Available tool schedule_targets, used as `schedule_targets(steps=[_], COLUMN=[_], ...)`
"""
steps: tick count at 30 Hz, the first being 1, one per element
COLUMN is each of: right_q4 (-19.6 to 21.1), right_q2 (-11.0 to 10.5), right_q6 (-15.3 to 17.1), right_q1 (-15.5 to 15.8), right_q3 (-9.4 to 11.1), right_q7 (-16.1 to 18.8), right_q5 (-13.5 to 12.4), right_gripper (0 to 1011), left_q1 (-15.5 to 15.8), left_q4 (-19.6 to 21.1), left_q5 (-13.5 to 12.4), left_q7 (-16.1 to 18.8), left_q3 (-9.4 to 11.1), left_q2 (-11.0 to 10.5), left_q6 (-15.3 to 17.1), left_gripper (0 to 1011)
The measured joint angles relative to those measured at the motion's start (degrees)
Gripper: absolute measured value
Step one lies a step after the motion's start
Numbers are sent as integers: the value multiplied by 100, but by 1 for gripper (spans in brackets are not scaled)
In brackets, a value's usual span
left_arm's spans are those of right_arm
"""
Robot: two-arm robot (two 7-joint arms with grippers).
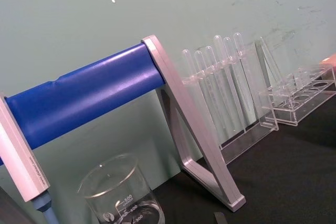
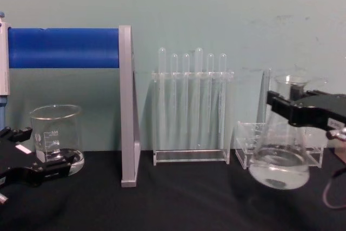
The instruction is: Grasp the erlenmeyer flask with one hand, shake it three times, then place it back.
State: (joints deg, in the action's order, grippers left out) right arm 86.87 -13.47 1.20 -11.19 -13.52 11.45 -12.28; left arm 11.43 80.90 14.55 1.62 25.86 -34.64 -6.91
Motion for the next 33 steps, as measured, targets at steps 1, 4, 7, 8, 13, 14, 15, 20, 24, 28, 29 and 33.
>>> schedule_targets(steps=[1,4,7,8,13,14,15,20,24,28,29,33], right_q4=[-4,-16,-16,-14,30,52,52,139,243,337,337,423], right_q2=[4,23,52,64,105,117,117,142,134,107,107,64], right_q6=[-3,-6,-7,-6,4,6,6,14,38,68,68,87], right_q1=[2,7,21,27,47,51,51,64,100,129,129,152], right_q3=[26,102,138,138,58,11,11,-180,-385,-576,-576,-792], right_q7=[-8,-26,-21,-1,136,192,192,393,592,749,749,899], right_q5=[8,37,61,67,76,77,77,67,9,-46,-46,-101], right_gripper=[450,449,449,449,449,449,449,449,449,449,449,449], left_q1=[0,0,0,0,0,0,0,0,0,0,0,0], left_q4=[0,0,0,0,0,0,0,0,0,0,0,0], left_q5=[0,0,0,0,0,0,0,0,0,0,0,0], left_q7=[0,0,0,0,0,0,0,0,0,0,0,0], left_q3=[0,0,0,0,0,0,0,0,0,0,0,0], left_q2=[0,0,0,0,0,0,0,0,0,0,0,0], left_q6=[0,0,0,0,0,0,0,0,0,0,0,0], left_gripper=[1001,1001,1001,1001,1001,1001,1001,1001,1001,1001,1001,1001])
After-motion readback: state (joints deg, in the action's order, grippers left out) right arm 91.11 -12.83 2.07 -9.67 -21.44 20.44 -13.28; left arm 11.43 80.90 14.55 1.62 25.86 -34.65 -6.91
